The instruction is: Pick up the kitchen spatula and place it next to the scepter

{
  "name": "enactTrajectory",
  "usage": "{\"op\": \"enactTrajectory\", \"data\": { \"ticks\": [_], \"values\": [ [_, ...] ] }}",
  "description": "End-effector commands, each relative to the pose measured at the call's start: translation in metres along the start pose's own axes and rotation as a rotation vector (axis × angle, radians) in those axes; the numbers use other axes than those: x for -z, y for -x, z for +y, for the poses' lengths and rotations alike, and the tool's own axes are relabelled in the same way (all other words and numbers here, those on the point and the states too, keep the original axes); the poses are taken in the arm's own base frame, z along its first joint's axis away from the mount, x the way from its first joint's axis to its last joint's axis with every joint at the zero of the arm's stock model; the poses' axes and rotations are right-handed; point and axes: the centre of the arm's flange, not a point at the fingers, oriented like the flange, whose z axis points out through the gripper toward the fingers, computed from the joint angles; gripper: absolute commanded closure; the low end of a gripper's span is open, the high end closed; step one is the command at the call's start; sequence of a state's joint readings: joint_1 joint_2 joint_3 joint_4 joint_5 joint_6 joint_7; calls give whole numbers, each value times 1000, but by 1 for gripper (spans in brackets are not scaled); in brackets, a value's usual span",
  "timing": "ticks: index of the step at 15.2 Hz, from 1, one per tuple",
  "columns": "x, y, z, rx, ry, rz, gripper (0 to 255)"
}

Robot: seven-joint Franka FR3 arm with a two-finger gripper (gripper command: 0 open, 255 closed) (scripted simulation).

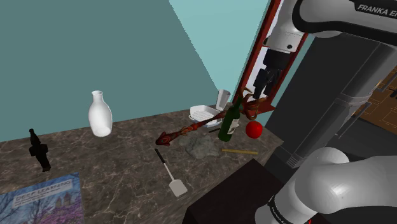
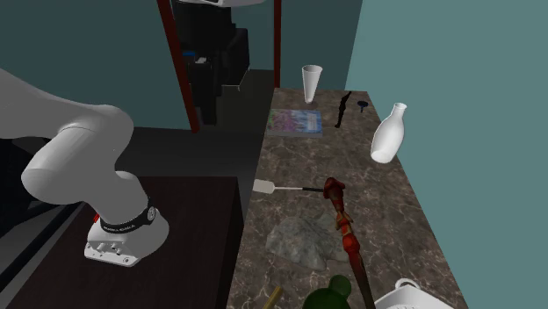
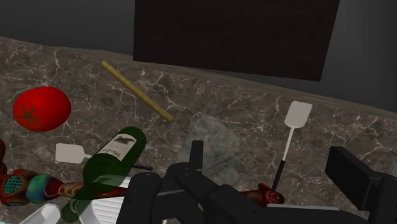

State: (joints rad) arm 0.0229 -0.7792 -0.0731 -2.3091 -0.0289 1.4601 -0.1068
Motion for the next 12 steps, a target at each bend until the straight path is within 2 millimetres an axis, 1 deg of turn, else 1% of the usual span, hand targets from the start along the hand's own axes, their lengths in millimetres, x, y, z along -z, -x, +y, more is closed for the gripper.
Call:
{"op": "enactTrajectory", "data": {
  "ticks": [1, 12],
  "values": [
    [0, 0, 0, 0, 0, 0, 0],
    [-119, -47, -66, -49, 9, 39, 0]
  ]
}}
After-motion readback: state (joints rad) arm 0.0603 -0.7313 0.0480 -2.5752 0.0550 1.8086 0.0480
